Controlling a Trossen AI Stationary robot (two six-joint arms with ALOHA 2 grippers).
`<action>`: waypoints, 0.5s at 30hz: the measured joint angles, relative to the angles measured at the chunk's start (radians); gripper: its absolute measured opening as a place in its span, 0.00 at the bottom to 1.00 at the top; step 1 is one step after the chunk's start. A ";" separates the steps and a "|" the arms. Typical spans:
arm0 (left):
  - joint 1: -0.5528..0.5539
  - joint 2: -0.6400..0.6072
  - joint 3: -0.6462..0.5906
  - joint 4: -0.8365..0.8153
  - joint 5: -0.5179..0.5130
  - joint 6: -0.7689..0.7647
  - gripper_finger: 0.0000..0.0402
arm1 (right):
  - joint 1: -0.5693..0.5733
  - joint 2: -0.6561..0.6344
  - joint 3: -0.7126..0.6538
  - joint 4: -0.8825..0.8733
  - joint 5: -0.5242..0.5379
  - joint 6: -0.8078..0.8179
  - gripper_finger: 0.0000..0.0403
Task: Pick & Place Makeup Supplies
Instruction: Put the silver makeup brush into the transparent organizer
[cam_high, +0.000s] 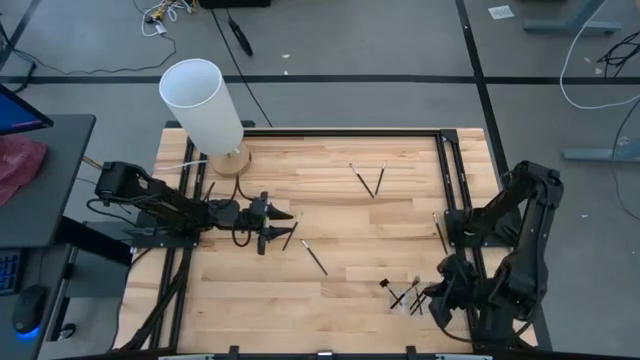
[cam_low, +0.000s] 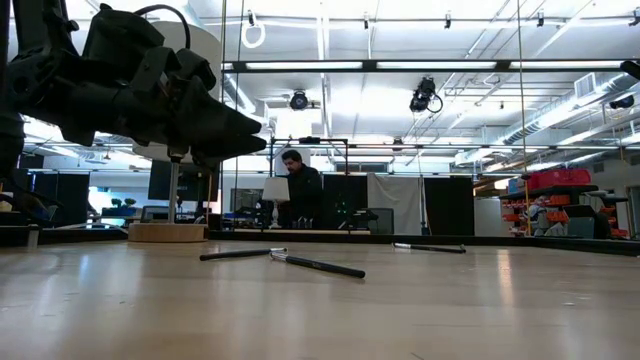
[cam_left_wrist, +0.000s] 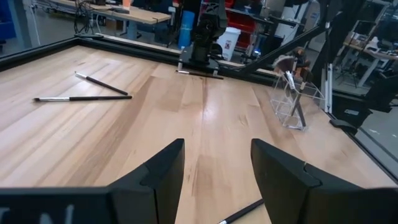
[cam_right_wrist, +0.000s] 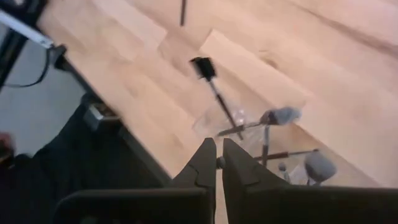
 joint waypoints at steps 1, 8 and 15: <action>0.000 0.000 0.000 0.000 -0.003 0.006 0.47 | 0.000 0.005 -0.011 0.000 0.006 0.010 0.01; 0.000 0.000 0.000 0.000 -0.021 0.011 0.47 | -0.014 0.006 -0.082 0.001 0.087 0.020 0.01; 0.000 0.000 0.000 0.000 -0.021 0.011 0.47 | -0.059 0.006 -0.160 0.143 0.087 -0.019 0.01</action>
